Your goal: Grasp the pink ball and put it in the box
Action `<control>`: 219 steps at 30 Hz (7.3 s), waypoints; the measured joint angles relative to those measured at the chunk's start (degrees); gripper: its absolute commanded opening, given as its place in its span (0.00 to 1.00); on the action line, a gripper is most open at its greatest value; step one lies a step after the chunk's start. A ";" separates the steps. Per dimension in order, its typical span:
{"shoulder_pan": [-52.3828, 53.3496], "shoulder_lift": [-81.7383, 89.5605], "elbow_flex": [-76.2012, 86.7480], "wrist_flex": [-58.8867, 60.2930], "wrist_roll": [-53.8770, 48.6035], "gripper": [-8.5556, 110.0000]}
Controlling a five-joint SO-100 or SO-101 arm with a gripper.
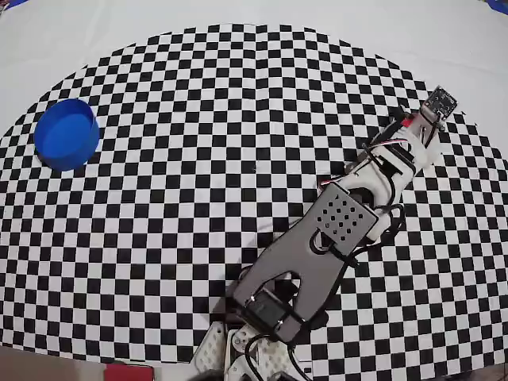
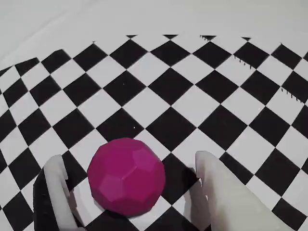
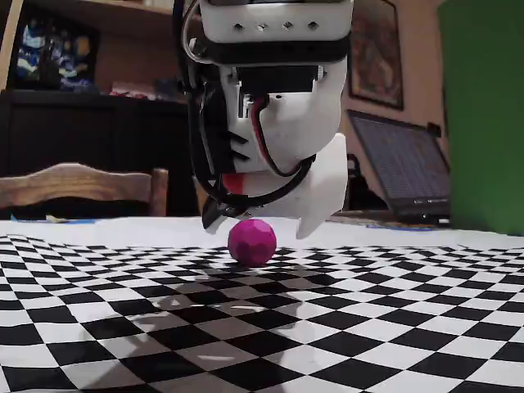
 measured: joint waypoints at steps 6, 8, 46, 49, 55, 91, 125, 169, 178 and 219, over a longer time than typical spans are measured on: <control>0.00 -2.02 -3.08 0.26 0.00 0.34; 0.00 -2.72 -4.04 0.62 0.00 0.34; -0.26 -11.16 -14.85 1.05 0.00 0.33; -0.26 -11.07 -14.94 1.05 0.00 0.33; -0.26 -11.69 -15.03 1.05 0.00 0.33; -1.32 -13.10 -15.38 1.05 0.26 0.07; -1.93 6.94 2.55 1.14 0.26 0.07; -1.67 78.22 61.08 1.14 0.26 0.07; 0.09 93.78 74.62 1.14 0.26 0.07; -32.26 113.99 96.33 1.49 0.26 0.07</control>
